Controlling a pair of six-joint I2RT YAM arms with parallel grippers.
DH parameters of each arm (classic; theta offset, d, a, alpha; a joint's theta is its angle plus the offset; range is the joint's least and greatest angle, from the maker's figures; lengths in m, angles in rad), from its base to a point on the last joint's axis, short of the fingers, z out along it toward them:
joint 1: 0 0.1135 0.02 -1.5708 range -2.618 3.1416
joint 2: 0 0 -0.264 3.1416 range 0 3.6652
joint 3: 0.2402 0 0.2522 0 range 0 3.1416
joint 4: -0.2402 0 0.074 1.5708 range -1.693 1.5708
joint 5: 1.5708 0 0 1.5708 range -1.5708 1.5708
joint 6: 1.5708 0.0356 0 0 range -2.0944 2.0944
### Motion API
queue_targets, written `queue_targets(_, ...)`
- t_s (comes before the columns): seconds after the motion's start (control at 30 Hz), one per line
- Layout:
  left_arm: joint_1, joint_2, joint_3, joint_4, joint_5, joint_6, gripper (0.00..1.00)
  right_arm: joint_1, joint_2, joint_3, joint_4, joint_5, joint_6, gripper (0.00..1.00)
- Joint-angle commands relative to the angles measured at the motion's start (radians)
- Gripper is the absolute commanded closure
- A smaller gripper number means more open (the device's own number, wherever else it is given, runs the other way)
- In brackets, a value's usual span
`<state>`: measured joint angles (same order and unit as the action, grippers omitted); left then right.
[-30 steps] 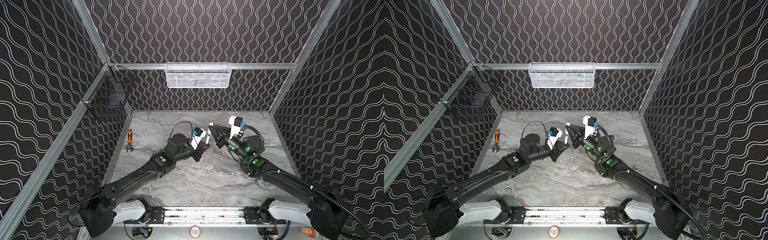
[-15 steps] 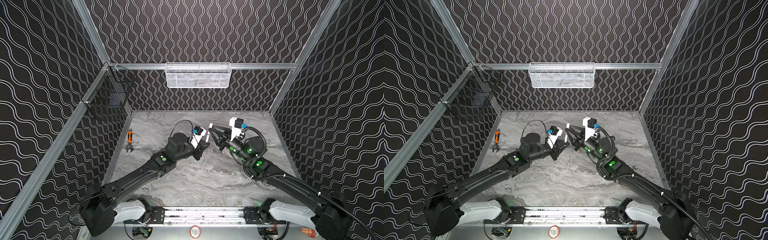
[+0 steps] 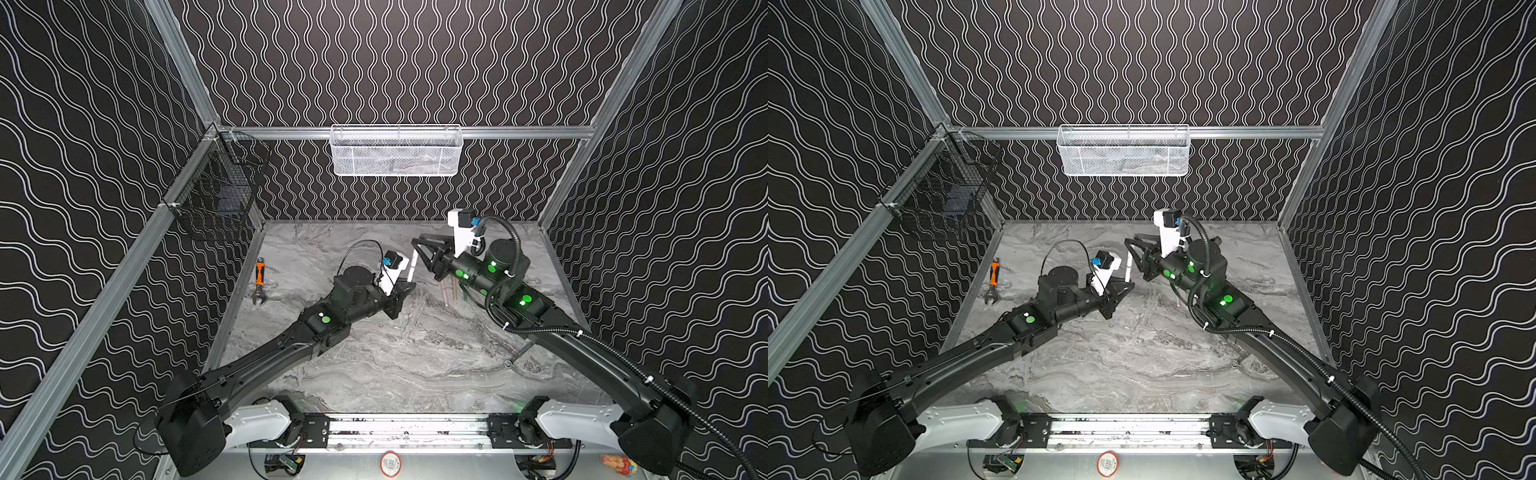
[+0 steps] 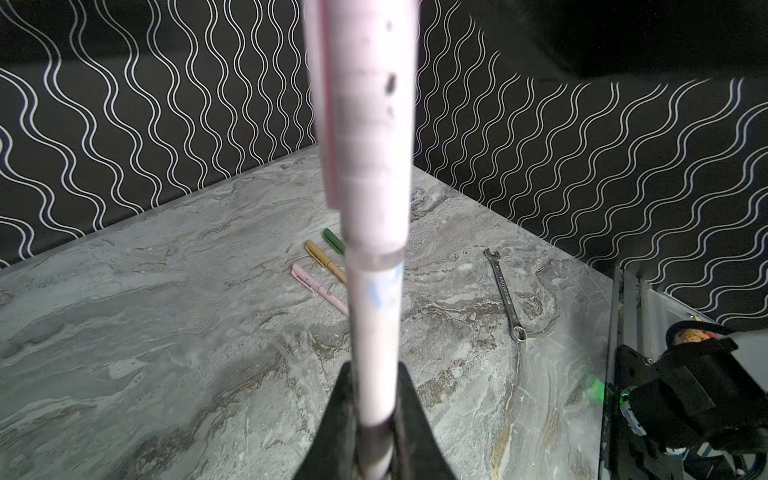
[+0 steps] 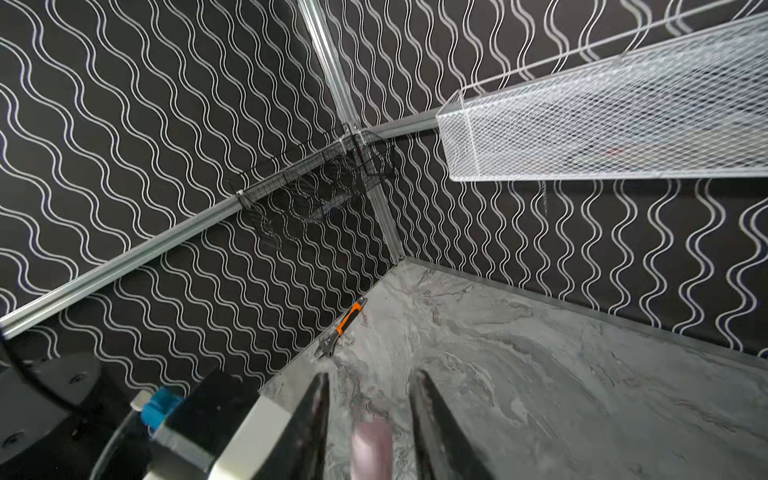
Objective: Insert the pens into the pen caps
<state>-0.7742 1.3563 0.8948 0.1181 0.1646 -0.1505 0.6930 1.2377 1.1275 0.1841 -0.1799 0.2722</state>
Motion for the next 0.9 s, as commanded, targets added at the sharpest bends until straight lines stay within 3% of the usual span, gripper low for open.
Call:
queue_targets(0.0, -0.002, -0.002, 0.001, 0.017, -0.022, 0.015, 1.0, 0.0, 0.014, 0.025, -0.064, -0.047, 0.002, 0.67)
queue_targets(0.2, -0.002, -0.003, 0.004, 0.006, -0.081, 0.011, 1.0, 0.0, 0.034, 0.042, -0.097, -0.038, 0.051, 0.77)
queue_targets(0.43, -0.002, -0.017, -0.003, 0.003, -0.164, 0.019, 1.0, 0.009, 0.053, 0.041, -0.1, -0.077, 0.083, 0.81)
queue_targets(0.87, -0.002, -0.022, 0.002, 0.001, -0.188, 0.018, 1.0, 0.051, 0.066, -0.002, -0.089, -0.099, 0.064, 0.91)
